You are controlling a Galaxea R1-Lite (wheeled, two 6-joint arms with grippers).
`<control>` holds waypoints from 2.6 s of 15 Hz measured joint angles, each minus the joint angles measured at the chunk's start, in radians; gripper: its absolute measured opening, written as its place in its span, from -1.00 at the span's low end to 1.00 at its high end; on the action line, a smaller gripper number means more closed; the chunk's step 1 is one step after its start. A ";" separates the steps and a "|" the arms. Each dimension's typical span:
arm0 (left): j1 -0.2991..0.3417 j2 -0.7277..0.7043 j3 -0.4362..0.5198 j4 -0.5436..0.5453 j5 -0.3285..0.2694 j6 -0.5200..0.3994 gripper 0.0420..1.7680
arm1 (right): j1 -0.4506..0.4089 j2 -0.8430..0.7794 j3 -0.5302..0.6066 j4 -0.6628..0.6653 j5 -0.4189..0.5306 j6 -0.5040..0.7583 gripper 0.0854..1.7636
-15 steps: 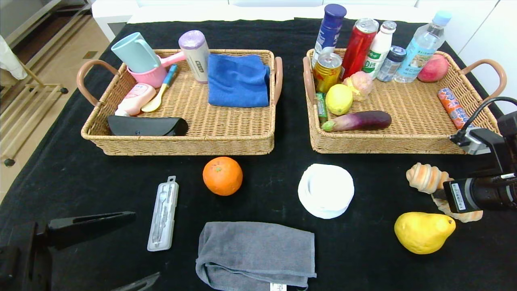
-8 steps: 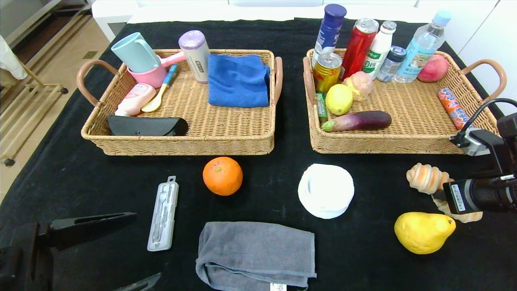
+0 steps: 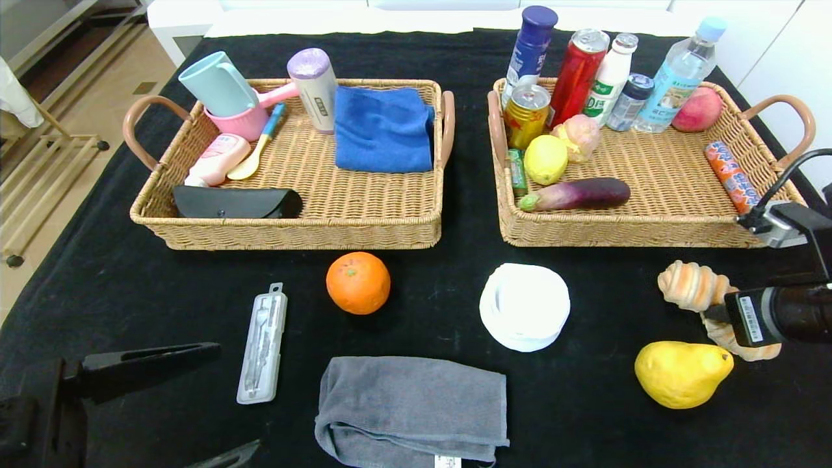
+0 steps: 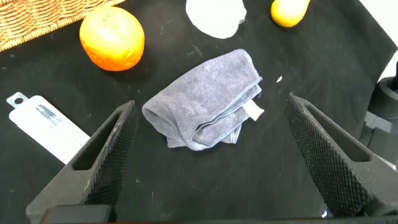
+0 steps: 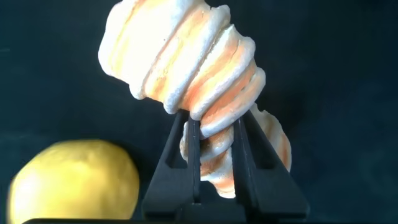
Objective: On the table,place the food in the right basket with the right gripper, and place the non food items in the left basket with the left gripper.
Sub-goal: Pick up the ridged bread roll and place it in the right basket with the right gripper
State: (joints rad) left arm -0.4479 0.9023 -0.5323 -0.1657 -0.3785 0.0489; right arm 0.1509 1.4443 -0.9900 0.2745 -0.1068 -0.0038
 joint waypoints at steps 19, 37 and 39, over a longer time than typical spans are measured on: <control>0.001 0.002 -0.079 0.000 0.005 0.025 0.94 | 0.025 -0.026 -0.412 0.121 -0.013 0.071 -0.66; 0.005 0.073 -0.136 -0.010 0.003 0.058 0.94 | -0.009 0.210 -0.486 -0.152 -0.051 0.114 -0.14; 0.006 0.071 -0.135 -0.009 0.004 0.058 0.94 | -0.007 0.208 -0.485 -0.153 -0.051 0.114 0.10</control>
State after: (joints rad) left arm -0.4421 0.9736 -0.6677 -0.1751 -0.3743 0.1068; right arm 0.1436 1.6523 -1.4749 0.1215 -0.1581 0.1100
